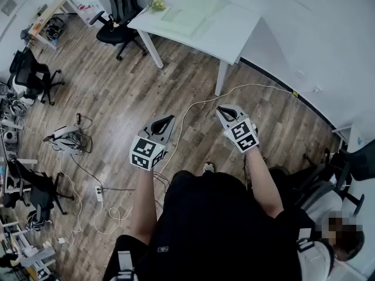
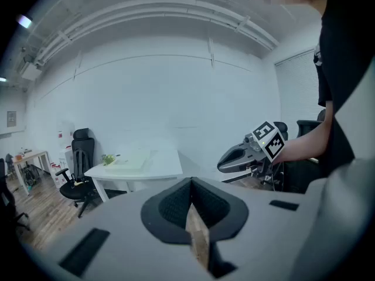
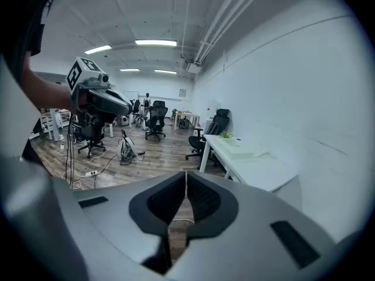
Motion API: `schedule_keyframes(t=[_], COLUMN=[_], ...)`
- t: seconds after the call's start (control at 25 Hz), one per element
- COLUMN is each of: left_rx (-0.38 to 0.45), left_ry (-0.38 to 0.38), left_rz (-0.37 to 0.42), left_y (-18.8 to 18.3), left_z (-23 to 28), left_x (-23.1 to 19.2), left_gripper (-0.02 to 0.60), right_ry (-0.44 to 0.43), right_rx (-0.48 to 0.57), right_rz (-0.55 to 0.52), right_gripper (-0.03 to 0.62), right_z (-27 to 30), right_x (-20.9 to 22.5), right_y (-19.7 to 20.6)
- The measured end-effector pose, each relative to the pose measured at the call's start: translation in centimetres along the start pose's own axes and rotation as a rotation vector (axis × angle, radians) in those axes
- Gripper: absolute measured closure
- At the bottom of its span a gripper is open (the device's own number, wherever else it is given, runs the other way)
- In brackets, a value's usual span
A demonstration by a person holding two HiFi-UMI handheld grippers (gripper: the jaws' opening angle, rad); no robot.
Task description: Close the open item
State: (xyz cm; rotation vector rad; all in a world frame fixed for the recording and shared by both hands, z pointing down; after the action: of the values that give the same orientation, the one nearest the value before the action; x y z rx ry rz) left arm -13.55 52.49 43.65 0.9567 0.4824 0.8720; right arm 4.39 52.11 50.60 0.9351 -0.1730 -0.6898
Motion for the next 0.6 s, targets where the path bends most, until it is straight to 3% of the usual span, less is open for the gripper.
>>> schedule_keyframes(t=[0.4, 0.6], left_rx=[0.012, 0.02], left_ry=[0.026, 0.052], left_rz=[-0.014, -0.013], left_y=[-0.8, -1.1], left_z=[1.6, 2.7], left_x=[-3.5, -6.5], left_gripper=[0.577, 0.577], right_ry=[-0.002, 0.047], right_rx=[0.014, 0.012], right_rz=[0.021, 0.037], right_gripper=[0.586, 0.586], right_z=[1.9, 3.8], right_x=[1.7, 3.8], right_y=[-2.1, -3.5])
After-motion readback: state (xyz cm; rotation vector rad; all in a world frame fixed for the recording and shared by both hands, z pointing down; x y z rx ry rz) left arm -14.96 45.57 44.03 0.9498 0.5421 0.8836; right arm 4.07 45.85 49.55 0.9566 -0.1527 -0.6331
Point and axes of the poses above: the fingertips, and each gripper's own axes: z forward along the fingers, x to its right, y out of its underside, the point moved 2 cm from there along -z, backward along the fingers, and after that the axes turned 8 degrees about -x, right-handed, at the moved point
